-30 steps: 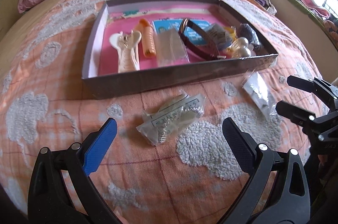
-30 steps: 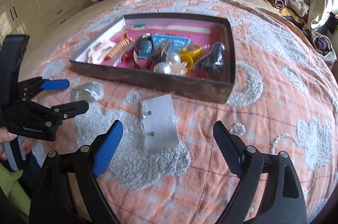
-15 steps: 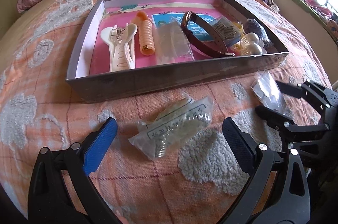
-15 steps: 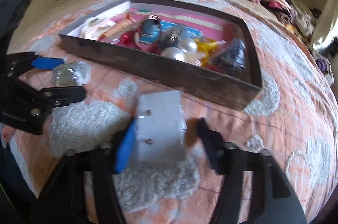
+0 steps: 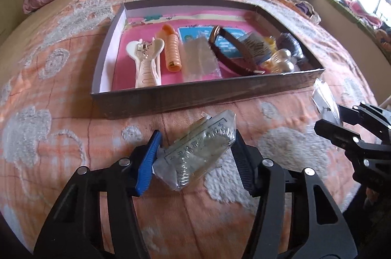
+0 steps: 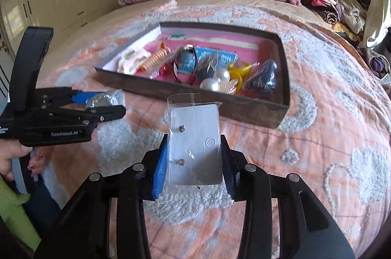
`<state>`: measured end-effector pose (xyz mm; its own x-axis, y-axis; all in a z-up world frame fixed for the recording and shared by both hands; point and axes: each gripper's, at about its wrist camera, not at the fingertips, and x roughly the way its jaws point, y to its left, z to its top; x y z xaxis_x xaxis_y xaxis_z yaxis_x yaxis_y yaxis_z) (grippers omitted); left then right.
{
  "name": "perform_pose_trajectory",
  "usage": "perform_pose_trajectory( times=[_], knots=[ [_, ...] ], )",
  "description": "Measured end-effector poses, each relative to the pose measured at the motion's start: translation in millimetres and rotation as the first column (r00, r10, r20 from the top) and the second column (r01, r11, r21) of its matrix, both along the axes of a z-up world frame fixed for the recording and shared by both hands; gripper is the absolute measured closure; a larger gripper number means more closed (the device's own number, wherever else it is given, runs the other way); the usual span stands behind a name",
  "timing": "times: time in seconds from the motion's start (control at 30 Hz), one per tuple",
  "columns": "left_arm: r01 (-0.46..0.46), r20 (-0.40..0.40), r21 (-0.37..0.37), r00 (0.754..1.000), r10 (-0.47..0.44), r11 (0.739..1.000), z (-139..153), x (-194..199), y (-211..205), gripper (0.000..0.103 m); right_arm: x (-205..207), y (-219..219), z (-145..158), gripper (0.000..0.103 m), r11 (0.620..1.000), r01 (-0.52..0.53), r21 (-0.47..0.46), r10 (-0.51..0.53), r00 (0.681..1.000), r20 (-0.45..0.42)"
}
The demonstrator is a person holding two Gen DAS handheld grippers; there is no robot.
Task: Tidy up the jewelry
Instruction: 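Grasp the bagged hairpins with the left tool while the right tool grasps the white stud card, then carry the hairpins and stud card into the box and open both tools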
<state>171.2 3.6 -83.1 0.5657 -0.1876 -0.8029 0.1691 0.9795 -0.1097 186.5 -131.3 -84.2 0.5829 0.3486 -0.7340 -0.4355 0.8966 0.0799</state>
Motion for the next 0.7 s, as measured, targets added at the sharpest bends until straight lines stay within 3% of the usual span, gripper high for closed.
perform_pose_trajectory(
  times=[0.27,0.7],
  knots=[
    [-0.040,0.058,-0.070,0.997,0.044,0.997,38.1,-10.8,17.0,0.054,-12.3,-5.6,32.1,0.066,0.999,0.009,0.046,-0.012,0.998,0.061],
    [-0.030,0.149,-0.081,0.988,0.042,0.996,83.1,-11.4,19.0,0.054,-14.4,-9.7,80.4,0.066,0.996,0.005,0.088,-0.020,0.986,0.168]
  ],
)
